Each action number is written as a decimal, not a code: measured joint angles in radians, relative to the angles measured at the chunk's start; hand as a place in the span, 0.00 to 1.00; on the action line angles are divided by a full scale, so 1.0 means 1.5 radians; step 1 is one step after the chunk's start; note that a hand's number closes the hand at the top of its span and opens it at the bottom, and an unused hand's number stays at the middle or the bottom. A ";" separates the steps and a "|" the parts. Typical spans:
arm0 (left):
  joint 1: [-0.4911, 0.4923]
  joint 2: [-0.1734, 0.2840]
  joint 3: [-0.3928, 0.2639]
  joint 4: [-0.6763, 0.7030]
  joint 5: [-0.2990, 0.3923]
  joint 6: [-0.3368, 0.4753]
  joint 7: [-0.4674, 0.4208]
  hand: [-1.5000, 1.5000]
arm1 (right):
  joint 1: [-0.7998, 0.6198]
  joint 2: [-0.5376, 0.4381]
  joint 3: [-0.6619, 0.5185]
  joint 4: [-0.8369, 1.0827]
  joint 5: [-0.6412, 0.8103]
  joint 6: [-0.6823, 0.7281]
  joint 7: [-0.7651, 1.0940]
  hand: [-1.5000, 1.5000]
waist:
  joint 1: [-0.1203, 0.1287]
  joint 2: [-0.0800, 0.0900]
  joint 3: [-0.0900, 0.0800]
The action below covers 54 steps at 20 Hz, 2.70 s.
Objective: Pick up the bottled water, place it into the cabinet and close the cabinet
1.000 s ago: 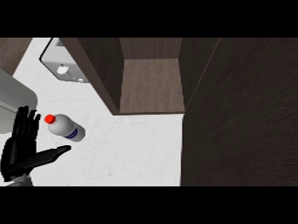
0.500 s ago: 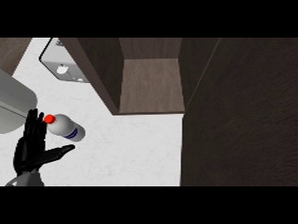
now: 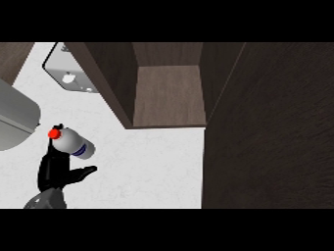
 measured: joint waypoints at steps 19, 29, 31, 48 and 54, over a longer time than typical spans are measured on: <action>-0.079 -0.007 0.011 0.157 0.009 -0.018 -0.094 1.00 | 0.019 -0.012 -0.025 0.007 -0.001 0.016 -0.035 0.00 | 0.003 -0.001 0.002; -0.052 -0.068 -0.087 0.086 0.000 0.016 -0.124 1.00 | 0.036 -0.010 -0.017 0.006 -0.001 0.018 -0.038 0.00 | 0.010 -0.007 0.005; -0.056 -0.076 -0.119 0.079 0.024 0.020 -0.112 1.00 | 0.041 -0.008 -0.014 0.009 0.001 0.019 -0.045 0.00 | 0.010 -0.007 0.004; -0.080 -0.077 -0.425 -0.176 0.199 0.309 0.086 1.00 | 0.003 -0.002 -0.038 0.015 -0.007 0.009 -0.023 0.00 | 0.016 -0.004 0.002; -0.162 -0.087 -0.502 -0.215 0.230 0.445 0.161 1.00 | -0.014 0.005 -0.042 0.019 -0.010 0.007 -0.019 0.00 | 0.004 -0.002 0.001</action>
